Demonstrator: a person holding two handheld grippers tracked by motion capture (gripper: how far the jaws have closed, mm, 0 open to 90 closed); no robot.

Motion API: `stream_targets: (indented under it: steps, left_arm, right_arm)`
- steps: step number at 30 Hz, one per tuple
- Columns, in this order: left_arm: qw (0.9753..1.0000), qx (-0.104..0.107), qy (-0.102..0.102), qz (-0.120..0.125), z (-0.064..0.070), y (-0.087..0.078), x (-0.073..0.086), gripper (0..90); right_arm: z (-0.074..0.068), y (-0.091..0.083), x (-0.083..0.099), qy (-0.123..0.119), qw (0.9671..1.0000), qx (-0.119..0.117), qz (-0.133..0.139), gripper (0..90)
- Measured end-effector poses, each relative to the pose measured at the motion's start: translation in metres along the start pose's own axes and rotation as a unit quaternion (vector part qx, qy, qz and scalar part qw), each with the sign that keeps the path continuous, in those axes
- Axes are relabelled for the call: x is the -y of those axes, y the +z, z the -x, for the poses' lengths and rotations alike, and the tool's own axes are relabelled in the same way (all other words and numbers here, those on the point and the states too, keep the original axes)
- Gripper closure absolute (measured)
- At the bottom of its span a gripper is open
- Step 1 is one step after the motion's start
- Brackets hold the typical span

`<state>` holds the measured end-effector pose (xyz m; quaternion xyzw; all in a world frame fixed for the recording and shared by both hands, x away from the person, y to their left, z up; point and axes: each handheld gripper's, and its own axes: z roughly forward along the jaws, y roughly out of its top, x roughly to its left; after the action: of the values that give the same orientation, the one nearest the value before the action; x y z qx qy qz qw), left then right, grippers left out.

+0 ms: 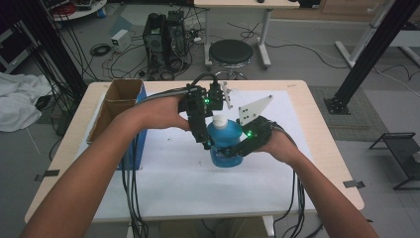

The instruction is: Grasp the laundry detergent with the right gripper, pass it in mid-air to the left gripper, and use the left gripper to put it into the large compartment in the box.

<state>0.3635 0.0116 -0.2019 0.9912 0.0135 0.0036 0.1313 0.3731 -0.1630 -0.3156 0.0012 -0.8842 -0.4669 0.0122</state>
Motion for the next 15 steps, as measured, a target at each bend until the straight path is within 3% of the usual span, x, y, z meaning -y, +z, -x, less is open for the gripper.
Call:
stream_targets:
  steps: [15]
  left_arm:
    - [0.9999,0.0,0.002,-0.011,-0.004,0.006,-0.008,6.7]
  right_arm:
    - [0.001,0.006,-0.012,-0.001,0.9999,-0.002,-0.014,43.8]
